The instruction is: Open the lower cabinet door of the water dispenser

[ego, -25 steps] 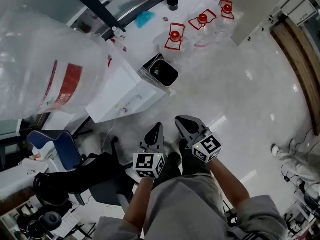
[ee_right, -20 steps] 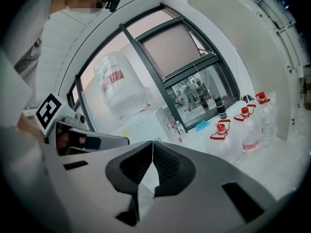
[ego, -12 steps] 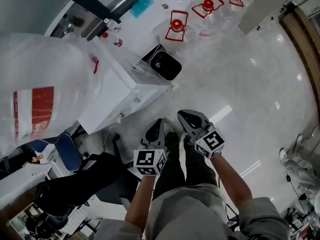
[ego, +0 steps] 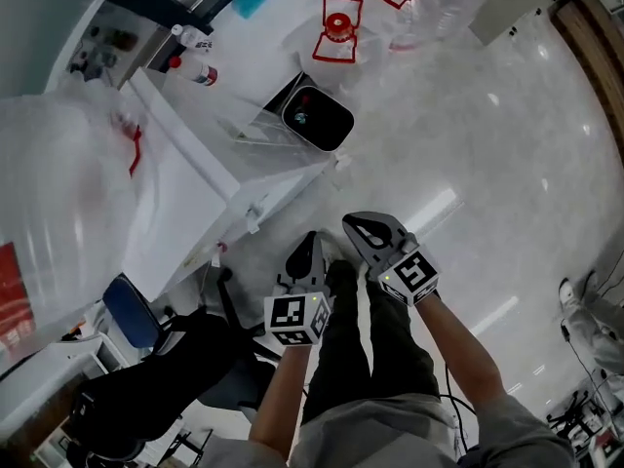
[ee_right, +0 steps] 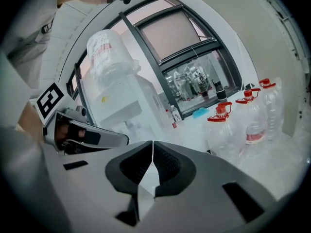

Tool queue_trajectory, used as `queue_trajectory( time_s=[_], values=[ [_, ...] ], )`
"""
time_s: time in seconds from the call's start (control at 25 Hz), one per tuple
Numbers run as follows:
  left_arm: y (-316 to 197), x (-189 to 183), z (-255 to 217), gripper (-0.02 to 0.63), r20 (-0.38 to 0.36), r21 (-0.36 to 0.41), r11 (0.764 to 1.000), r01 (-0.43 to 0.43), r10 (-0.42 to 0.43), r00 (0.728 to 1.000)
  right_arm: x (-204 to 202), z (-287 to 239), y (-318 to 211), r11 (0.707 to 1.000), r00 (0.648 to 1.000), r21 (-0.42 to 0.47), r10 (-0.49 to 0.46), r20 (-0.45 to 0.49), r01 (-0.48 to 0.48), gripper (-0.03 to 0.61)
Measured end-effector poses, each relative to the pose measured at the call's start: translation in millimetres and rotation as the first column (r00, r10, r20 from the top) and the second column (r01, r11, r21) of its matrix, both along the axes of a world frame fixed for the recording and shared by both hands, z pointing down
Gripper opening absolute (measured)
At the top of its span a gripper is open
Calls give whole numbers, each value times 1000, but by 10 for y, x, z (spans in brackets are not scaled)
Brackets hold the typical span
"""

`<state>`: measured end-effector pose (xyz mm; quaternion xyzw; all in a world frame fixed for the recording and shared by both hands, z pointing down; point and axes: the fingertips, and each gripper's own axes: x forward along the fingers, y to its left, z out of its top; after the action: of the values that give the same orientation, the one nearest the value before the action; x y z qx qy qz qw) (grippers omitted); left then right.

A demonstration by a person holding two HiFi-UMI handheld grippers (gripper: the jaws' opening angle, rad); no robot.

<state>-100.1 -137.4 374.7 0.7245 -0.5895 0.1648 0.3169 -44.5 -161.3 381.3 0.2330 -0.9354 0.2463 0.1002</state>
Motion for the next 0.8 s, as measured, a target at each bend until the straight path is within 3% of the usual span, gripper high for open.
queue_trajectory(
  time_s=[0.24, 0.4, 0.8],
  values=[
    [-30, -167, 628, 9, -20, -28, 999, 39, -40, 999, -153, 594, -8, 997, 997, -18, -78, 5, 78, 14],
    [-9, -256, 1040, 9, -15, -54, 997, 52, -53, 998, -203, 1022, -90, 997, 997, -14, -69, 17, 70, 14],
    [-10, -431, 1811, 9, -15, -114, 993, 42, -44, 999, -574, 2097, -89, 971, 964, -21, -237, -119, 237, 51]
  ],
)
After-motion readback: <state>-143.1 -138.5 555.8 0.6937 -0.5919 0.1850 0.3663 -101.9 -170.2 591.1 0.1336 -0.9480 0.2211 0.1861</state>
